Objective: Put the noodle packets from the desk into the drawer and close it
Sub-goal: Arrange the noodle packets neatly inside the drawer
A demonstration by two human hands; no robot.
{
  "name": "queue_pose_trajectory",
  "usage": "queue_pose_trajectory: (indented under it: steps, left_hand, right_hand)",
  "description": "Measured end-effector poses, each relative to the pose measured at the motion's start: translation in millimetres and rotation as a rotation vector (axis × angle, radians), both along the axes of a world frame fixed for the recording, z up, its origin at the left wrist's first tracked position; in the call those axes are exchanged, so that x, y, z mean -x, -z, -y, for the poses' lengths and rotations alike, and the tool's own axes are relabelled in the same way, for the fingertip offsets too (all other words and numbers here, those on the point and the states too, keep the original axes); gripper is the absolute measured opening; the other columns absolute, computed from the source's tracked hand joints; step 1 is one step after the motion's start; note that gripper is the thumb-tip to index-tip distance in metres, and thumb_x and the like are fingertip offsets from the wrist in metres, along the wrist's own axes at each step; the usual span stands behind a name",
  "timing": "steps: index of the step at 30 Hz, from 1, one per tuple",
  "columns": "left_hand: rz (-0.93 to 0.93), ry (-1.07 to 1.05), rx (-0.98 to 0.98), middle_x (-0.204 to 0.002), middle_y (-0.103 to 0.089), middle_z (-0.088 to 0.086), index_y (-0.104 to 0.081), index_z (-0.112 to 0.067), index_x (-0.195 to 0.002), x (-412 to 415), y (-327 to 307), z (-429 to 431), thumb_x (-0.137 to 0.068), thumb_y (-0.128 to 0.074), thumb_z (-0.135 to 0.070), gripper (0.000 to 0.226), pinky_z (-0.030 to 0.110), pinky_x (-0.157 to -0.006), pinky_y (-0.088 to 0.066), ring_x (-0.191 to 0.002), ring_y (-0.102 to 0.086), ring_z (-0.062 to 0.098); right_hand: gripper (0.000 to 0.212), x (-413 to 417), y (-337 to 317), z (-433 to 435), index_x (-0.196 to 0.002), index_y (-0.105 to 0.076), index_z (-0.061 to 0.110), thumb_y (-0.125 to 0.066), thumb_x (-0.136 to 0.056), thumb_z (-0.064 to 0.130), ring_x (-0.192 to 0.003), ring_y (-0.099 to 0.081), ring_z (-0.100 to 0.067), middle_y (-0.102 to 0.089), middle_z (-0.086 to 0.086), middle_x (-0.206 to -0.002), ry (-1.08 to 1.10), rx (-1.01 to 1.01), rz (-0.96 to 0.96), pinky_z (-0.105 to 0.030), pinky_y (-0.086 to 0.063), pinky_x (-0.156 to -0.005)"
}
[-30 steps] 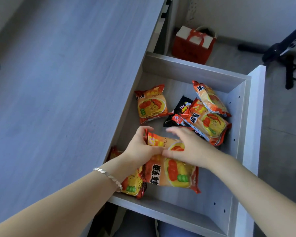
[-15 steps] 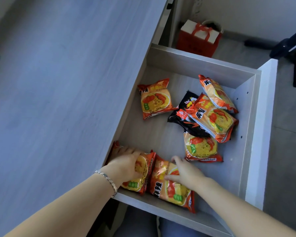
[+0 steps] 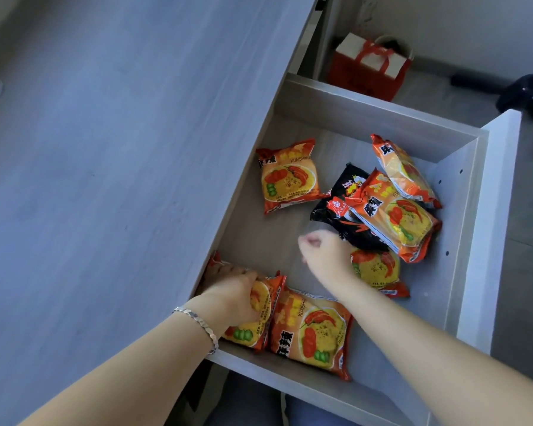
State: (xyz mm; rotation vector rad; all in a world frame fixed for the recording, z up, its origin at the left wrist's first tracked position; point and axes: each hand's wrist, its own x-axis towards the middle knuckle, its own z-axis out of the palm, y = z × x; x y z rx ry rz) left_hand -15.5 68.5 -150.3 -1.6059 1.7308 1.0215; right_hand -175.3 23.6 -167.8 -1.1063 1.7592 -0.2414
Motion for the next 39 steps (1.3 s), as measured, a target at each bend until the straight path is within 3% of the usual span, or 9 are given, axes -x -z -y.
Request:
queue_pose_trajectory:
  steps: [3, 8, 13, 16, 23, 27, 30, 34, 39]
  left_hand:
    - [-0.001, 0.006, -0.01, -0.15, -0.033, -0.001, -0.032, -0.031, -0.143, 0, -3, 1, -0.079, -0.067, -0.038, 0.074, 0.036, -0.117, -0.019, -0.14, -0.023, 0.023]
    - [0.023, 0.049, -0.024, -0.153, -0.027, -0.002, -0.026, -0.033, -0.146, -4, -6, 1, -0.081, -0.064, -0.043, 0.076, 0.037, -0.119, -0.012, -0.143, -0.019, 0.023]
    - [-0.056, -0.107, -0.083, -0.148, -0.036, 0.0, -0.031, -0.032, -0.143, -3, -7, 4, -0.083, -0.063, -0.032, 0.068, 0.033, -0.111, -0.034, -0.134, -0.037, 0.022]
    - [-0.199, -0.511, -0.065, -0.129, -0.052, 0.005, -0.027, -0.022, -0.147, 2, -17, 12, -0.092, -0.052, -0.018, 0.06, 0.028, -0.076, -0.054, -0.098, -0.063, 0.02]
    - [-0.776, -1.567, 0.041, -0.143, -0.041, -0.003, -0.028, -0.025, -0.147, 23, -39, 33, -0.096, -0.036, -0.049, 0.057, 0.047, -0.107, -0.039, -0.133, -0.042, 0.027]
    - [-0.757, -1.091, -0.016, -0.123, -0.059, 0.0, -0.027, -0.044, -0.141, 28, -36, 31, -0.079, -0.07, -0.046, 0.076, 0.029, -0.088, -0.048, -0.107, -0.06, 0.014]
    - [-0.61, -0.666, 0.022, -0.105, -0.059, -0.003, -0.039, -0.039, -0.136, 45, -21, 22, -0.075, -0.078, -0.031, 0.073, 0.01, -0.073, -0.046, -0.089, -0.058, 0.004]
    - [-0.406, -0.122, 0.03, -0.122, -0.052, 0.004, -0.056, -0.024, -0.127, 63, -3, 13, -0.084, -0.066, -0.032, 0.045, 0.026, -0.098, -0.042, -0.114, -0.054, 0.022]
    - [-0.113, 0.509, 0.161, -0.152, -0.027, 0.005, -0.053, -0.022, -0.132, 79, 9, 8, -0.097, -0.036, -0.04, 0.043, 0.041, -0.117, -0.015, -0.136, -0.026, 0.028]
  right_hand:
    - [0.019, -25, -16, 45, -0.099, -0.055, 0.002, -0.056, -0.092, 0.019, -0.072, -0.065, -0.022, -0.063, -0.011, -0.081, 0.691, -0.322, 0.49, -0.032, -0.058, -0.066]
    - [0.034, -53, -11, 82, -0.12, -0.056, 0.005, -0.058, -0.09, 0.021, -0.105, -0.066, -0.025, -0.064, -0.011, -0.119, 0.966, -0.558, 0.628, -0.031, -0.056, -0.066]
    - [0.033, -58, -1, 76, -0.127, -0.049, 0.001, -0.041, -0.096, 0.009, -0.094, -0.05, -0.022, -0.055, -0.017, -0.127, 0.778, -0.324, 0.504, -0.034, -0.054, -0.087]
    - [0.017, -50, -17, 61, -0.077, -0.059, 0.008, -0.048, -0.089, 0.014, -0.079, -0.053, -0.02, -0.062, -0.009, -0.085, 0.696, -0.134, 0.39, -0.044, -0.052, -0.095]
    - [0.023, 44, -66, -10, -0.064, -0.045, -0.004, -0.047, -0.075, 0.016, -0.062, -0.035, -0.017, -0.034, -0.019, -0.06, 0.314, 0.208, 0.372, -0.028, -0.03, -0.06]
    - [0.009, 85, -54, -47, -0.057, -0.045, 0.002, -0.045, -0.06, 0.01, -0.042, -0.041, -0.007, -0.042, -0.001, -0.044, 0.288, 0.052, 0.451, -0.021, -0.033, -0.046]
    - [0.022, 95, -26, -68, -0.075, -0.051, 0.02, -0.052, -0.056, 0.009, -0.075, -0.061, -0.016, -0.062, -0.005, -0.078, 0.198, -0.048, 0.357, -0.033, -0.05, -0.069]
    - [0.068, 91, -12, -84, -0.114, -0.032, 0.05, -0.059, -0.071, 0.005, -0.094, -0.059, -0.015, -0.059, 0.005, -0.101, 0.049, -0.141, 0.252, -0.023, -0.048, -0.081]
    - [0.041, 72, 3, -100, -0.125, -0.044, 0.028, -0.055, -0.086, 0.03, -0.108, -0.057, -0.022, -0.05, -0.004, -0.124, -0.223, -0.204, -0.054, -0.032, -0.048, -0.089]
